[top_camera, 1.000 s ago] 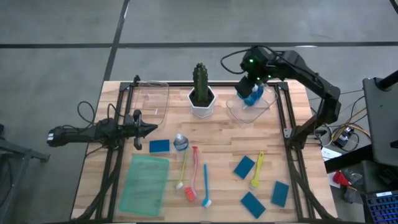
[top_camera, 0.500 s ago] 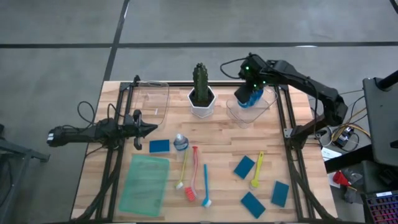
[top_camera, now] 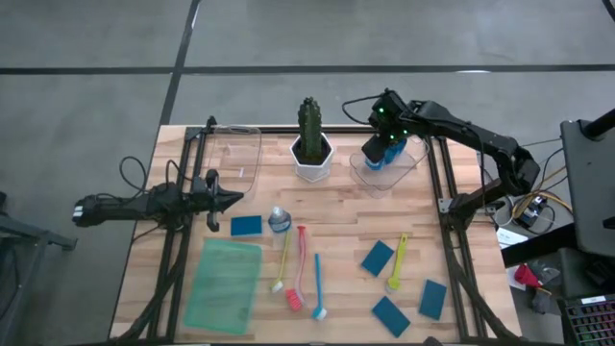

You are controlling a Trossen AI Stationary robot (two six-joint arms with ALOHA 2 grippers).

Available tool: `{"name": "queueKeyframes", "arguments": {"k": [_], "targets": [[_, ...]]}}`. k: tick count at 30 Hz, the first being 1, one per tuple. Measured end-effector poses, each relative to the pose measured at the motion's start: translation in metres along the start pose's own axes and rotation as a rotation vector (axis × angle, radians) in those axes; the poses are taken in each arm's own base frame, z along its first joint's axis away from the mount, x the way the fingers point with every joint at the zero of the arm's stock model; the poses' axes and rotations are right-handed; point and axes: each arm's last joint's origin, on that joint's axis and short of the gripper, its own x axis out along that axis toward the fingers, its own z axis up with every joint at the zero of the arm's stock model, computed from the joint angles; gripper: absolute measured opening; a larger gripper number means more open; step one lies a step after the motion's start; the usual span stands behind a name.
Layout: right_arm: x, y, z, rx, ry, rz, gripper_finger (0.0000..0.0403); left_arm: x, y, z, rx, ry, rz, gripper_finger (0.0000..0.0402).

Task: Pick & Place Kitchen Sink Supplies
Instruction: Put the dishwashing liquid bottle into the right transparent bin

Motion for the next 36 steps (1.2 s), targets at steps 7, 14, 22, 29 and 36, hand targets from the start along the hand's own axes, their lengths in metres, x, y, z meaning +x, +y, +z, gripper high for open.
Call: {"name": "queueKeyframes", "arguments": {"k": [7, 14, 22, 29, 36], "targets": [[0.01, -0.003, -0.003, 0.001, -0.006, 0.001, 0.0132, 0.0, 0.0, 0.0, 0.0, 0.0, 0.0, 0.0], [0.017, -0.006, -0.007, 0.01, 0.004, -0.007, 0.0137, 0.0, 0.0, 0.0, 0.0, 0.0, 0.0, 0.0], [0.017, -0.006, -0.007, 0.012, 0.0, -0.013, 0.0178, 0.0, 0.0, 0.0, 0.0, 0.0, 0.0, 0.0], [0.011, -0.006, -0.007, 0.015, -0.011, -0.021, 0.0207, 0.0, 0.0, 0.0, 0.0, 0.0, 0.001, 0.0], [-0.023, -0.004, 0.001, 0.023, -0.119, 0.003, 0.0216, 0.0, 0.0, 0.0, 0.0, 0.0, 0.001, 0.0]]}}
